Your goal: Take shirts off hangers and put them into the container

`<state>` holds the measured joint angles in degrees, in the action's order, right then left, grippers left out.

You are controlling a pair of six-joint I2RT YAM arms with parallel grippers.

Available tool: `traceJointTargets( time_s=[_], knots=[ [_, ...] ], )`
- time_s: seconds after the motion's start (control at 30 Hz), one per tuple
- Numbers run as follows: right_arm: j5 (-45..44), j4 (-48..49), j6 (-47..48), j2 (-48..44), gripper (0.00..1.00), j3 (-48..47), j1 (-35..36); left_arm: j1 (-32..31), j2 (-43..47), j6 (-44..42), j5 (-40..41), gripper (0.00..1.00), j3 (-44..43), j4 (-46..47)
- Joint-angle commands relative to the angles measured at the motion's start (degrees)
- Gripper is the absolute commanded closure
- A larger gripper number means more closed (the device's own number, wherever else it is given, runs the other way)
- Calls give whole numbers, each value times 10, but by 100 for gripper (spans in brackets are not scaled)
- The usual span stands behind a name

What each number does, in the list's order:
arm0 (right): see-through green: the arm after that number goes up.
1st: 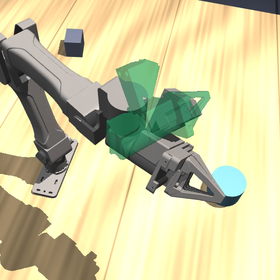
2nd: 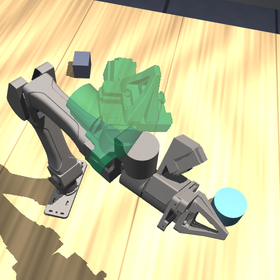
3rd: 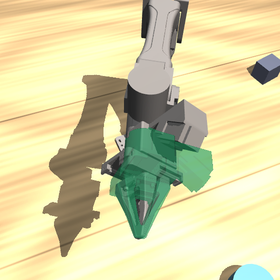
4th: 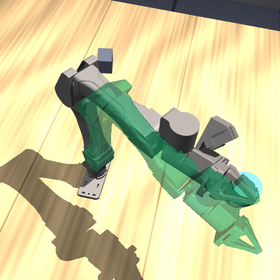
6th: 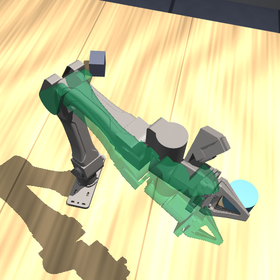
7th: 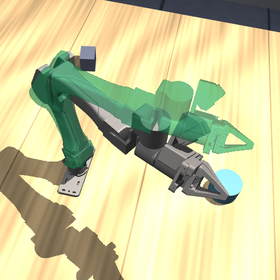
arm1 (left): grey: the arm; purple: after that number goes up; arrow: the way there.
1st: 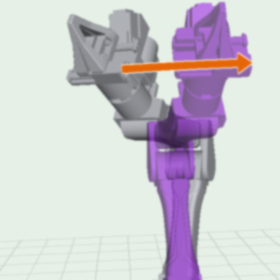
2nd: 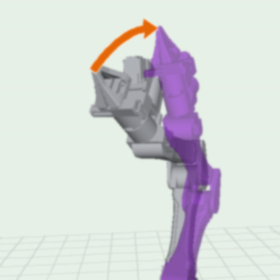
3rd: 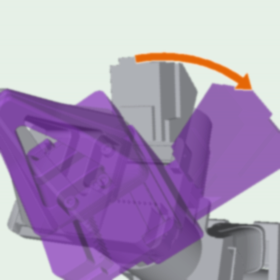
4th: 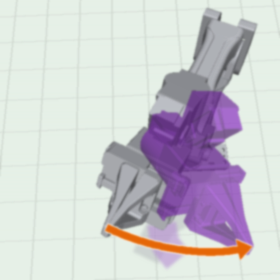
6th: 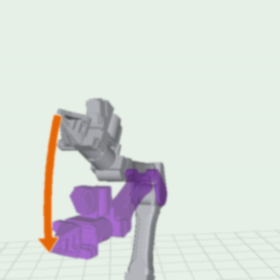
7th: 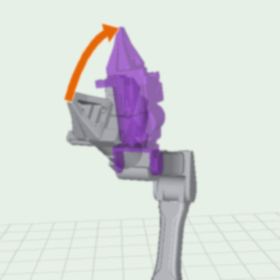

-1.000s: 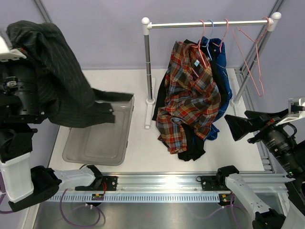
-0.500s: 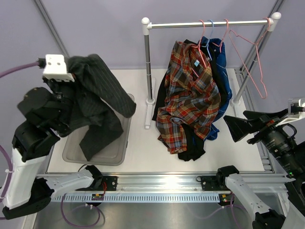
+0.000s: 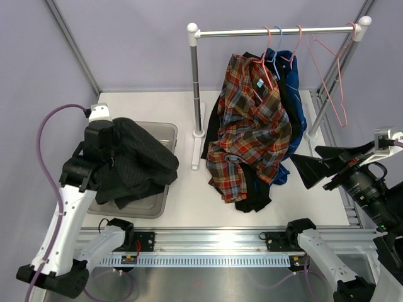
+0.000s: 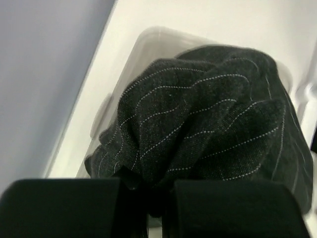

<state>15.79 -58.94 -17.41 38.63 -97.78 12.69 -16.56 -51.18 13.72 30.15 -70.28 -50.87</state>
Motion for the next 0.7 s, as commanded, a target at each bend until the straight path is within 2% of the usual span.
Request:
traceJointTargets(
  time_s=[0.0, 0.13, 0.27, 0.3, 0.47, 0.5, 0.53, 0.57, 0.67],
  knots=[
    [25, 23, -1, 2, 1, 15, -3, 68, -1, 46, -120, 100, 50, 17],
    [30, 22, 4, 8, 1, 20, -2, 113, -43, 53, -176, 100, 95, 35],
    [31, 12, 10, 24, 1, 10, -2, 147, -92, 54, -194, 100, 130, 65],
    [33, 13, 11, 27, 1, 9, -2, 159, -102, 53, -226, 100, 137, 83],
    [59, 19, 19, 74, 1, 5, -2, 285, -176, 56, -361, 100, 149, 106],
    [58, 22, 20, 82, 0, 2, -2, 305, -175, 68, -432, 100, 153, 110],
    [50, 23, 22, 98, 1, -2, -2, 326, -169, 76, -456, 100, 157, 124],
    [47, 27, 22, 105, 1, -8, -2, 366, -155, 86, -470, 100, 159, 130],
    [69, 55, 19, 134, 0, -21, -1, 428, -134, 88, -465, 100, 153, 128]
  ],
)
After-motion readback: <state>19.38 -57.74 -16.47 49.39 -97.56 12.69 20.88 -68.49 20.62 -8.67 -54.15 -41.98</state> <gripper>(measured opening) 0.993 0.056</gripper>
